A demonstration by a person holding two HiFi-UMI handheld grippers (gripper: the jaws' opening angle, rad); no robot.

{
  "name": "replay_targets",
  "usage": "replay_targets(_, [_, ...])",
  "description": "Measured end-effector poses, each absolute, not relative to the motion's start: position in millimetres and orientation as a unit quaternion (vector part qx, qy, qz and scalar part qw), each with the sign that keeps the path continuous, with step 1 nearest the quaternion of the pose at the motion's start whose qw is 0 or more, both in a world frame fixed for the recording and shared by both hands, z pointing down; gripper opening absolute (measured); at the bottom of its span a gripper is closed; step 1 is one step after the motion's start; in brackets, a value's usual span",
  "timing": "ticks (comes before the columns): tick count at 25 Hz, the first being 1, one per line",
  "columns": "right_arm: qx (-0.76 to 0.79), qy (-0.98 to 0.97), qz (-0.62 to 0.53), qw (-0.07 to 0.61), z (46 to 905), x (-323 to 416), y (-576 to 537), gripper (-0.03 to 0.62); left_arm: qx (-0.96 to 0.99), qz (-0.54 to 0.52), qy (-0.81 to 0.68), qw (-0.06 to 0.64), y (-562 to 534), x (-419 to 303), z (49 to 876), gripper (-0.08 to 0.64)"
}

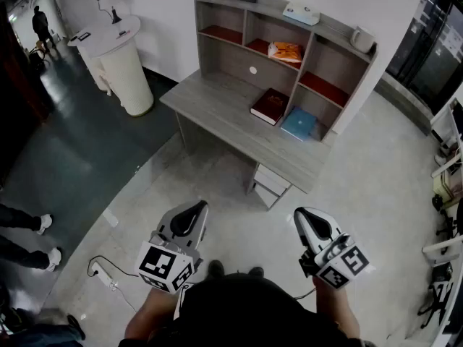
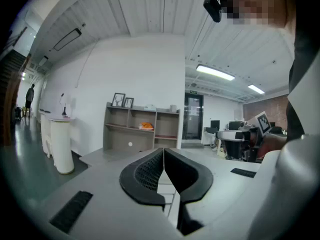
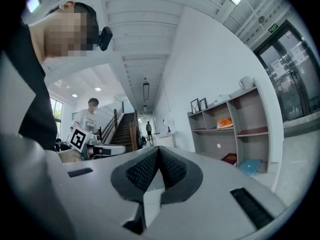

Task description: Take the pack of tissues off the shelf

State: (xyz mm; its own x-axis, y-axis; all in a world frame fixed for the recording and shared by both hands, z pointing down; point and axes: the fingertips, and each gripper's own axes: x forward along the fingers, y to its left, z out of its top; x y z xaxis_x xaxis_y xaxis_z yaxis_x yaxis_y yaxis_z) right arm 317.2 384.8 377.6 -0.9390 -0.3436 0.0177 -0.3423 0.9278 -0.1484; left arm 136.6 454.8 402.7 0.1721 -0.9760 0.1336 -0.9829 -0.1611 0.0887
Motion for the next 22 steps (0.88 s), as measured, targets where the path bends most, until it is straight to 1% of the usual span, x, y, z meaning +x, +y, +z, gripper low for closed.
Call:
replay_targets(11, [-0.174,0.982,-0.079,0.002,382,292,398,0.017,0.767,0.018,-0.637,0.075,465,113,405,0.018])
replay_targets(22, [-0.189,0.979,-0.083,0.006,386,249,410,0.020,0.767,0.020,-0.636,0.079,487,64,417,0.018])
